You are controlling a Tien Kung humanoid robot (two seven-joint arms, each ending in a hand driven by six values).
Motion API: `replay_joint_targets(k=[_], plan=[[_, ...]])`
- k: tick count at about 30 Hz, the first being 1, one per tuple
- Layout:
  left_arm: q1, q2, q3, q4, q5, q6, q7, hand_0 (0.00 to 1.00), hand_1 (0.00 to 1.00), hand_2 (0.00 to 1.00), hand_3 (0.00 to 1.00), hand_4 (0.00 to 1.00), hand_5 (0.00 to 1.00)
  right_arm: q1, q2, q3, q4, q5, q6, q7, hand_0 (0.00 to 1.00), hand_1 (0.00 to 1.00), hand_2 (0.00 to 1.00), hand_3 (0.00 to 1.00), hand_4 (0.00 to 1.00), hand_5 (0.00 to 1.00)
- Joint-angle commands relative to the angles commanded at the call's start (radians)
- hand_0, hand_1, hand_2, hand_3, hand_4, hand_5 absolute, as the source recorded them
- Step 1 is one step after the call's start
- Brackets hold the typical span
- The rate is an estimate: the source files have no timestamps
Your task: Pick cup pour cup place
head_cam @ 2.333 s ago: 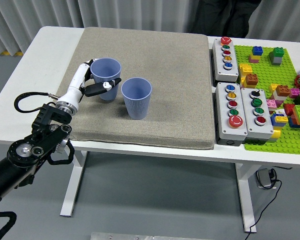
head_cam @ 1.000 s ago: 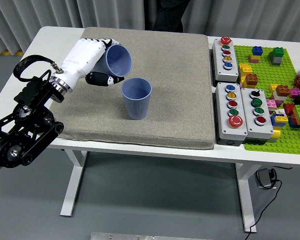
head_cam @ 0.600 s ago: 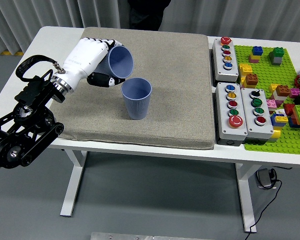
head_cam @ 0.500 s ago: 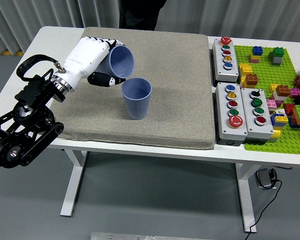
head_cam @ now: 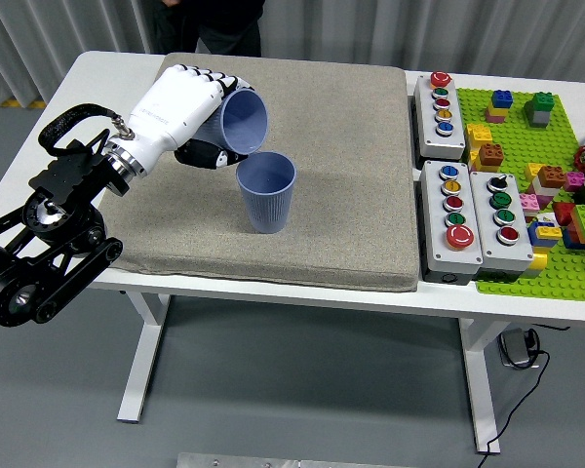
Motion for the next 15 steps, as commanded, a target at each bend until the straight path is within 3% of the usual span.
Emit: replay_joint_targets(k=[15], plan=[[-0.024, 0.040, 0.053, -0.014, 0.023, 0.004, 0.013, 0.491, 0.490, 0.537, 0.561, 0.851, 0.221, -0.005, 0.001, -0.005, 0.001, 0.005, -0.001, -0.002, 0.701, 0.692, 0.637, 0.600, 0.066, 0.416]])
